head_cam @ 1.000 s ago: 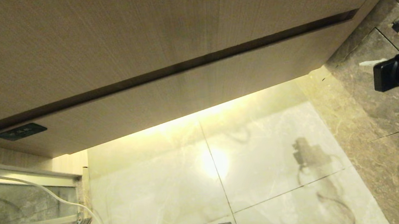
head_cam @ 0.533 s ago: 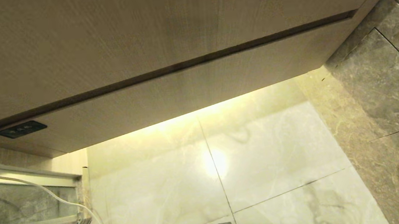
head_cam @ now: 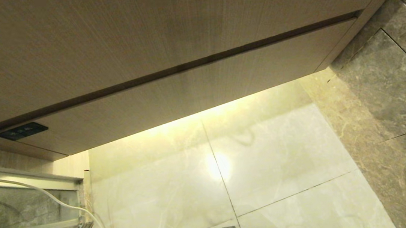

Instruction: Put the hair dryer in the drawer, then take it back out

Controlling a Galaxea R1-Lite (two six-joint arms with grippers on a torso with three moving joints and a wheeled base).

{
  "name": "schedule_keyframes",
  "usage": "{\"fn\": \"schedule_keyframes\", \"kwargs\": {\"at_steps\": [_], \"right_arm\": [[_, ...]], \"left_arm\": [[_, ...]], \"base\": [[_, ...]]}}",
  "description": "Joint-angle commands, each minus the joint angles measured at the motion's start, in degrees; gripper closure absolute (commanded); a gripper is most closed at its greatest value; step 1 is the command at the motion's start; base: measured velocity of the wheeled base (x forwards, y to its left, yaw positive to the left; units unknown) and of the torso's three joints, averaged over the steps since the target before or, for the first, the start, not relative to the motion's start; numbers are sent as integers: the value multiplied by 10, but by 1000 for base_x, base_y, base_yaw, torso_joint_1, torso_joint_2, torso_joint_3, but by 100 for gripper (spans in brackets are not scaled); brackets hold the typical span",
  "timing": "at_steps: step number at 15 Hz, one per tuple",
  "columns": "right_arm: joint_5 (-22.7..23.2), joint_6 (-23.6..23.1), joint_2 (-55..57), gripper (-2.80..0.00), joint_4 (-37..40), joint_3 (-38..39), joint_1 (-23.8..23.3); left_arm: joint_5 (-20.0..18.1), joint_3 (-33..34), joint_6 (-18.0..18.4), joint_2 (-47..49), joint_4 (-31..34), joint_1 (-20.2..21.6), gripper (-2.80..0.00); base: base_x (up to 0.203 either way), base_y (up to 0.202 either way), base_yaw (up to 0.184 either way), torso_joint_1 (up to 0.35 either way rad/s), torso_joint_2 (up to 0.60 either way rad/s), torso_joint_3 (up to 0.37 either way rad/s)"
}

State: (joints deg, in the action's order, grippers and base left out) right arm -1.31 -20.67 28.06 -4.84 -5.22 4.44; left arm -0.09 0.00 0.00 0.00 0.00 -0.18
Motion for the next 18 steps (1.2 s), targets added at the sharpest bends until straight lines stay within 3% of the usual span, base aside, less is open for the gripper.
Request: {"fn": "schedule_keyframes", "kwargs": {"at_steps": [1,4,6,7,9,11,18], "right_arm": [[11,8,-152,0,-2,36,25],[26,33,-287,0,-24,63,52],[32,73,-304,0,-37,72,42],[31,127,-304,0,-39,73,42],[20,192,-304,0,-17,75,43],[22,172,-304,0,-17,75,42],[19,182,-304,0,-15,75,42]], "left_arm": [[0,0,0,0,0,0,0],[0,1,0,0,0,0,0],[0,0,0,0,0,1,0],[0,0,0,0,0,1,0],[0,1,0,0,0,0,0],[0,1,0,0,0,0,0],[0,1,0,0,0,1,0]], "base": [[0,0,0,0,0,0],[0,0,0,0,0,0],[0,0,0,0,0,0],[0,0,0,0,0,0],[0,0,0,0,0,0],[0,0,0,0,0,0],[0,0,0,0,0,0]]}}
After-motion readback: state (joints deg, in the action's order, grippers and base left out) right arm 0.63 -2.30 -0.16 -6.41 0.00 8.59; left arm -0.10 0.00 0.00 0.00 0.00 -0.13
